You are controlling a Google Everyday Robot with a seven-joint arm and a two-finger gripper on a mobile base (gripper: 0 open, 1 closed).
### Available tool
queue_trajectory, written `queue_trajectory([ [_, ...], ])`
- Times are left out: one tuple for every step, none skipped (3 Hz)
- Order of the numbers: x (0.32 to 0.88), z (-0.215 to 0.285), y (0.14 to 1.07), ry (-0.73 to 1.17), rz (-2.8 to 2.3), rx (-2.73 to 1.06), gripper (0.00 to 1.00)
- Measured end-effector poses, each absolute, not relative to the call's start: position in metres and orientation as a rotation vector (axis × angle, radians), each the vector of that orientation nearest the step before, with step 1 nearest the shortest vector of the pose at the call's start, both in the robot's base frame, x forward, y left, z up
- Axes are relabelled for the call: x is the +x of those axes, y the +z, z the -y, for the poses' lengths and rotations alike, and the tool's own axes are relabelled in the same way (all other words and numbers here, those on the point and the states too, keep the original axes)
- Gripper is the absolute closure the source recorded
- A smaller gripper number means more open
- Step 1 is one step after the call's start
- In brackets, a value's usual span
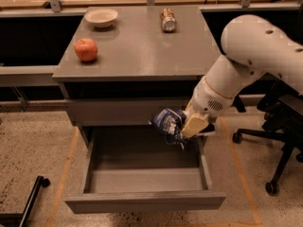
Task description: Place blue chip bag into middle drawer
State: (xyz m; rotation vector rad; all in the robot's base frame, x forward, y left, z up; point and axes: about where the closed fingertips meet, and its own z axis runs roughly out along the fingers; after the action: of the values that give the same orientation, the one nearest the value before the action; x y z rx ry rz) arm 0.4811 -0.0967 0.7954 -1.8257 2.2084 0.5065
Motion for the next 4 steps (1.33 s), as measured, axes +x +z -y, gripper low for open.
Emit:
queue_trajectory([
  [0.471,0.087,0.750,0.568,-2.197,-1.815,1.00],
  [0.475,0.089,0.690,0.611,-2.191,-1.754,1.00],
  [0.487,0.091,0.649,0.666,-2.188,-1.681,1.00],
  [0.488,0.090,0.643,0.675,-2.190,-1.676,1.00],
])
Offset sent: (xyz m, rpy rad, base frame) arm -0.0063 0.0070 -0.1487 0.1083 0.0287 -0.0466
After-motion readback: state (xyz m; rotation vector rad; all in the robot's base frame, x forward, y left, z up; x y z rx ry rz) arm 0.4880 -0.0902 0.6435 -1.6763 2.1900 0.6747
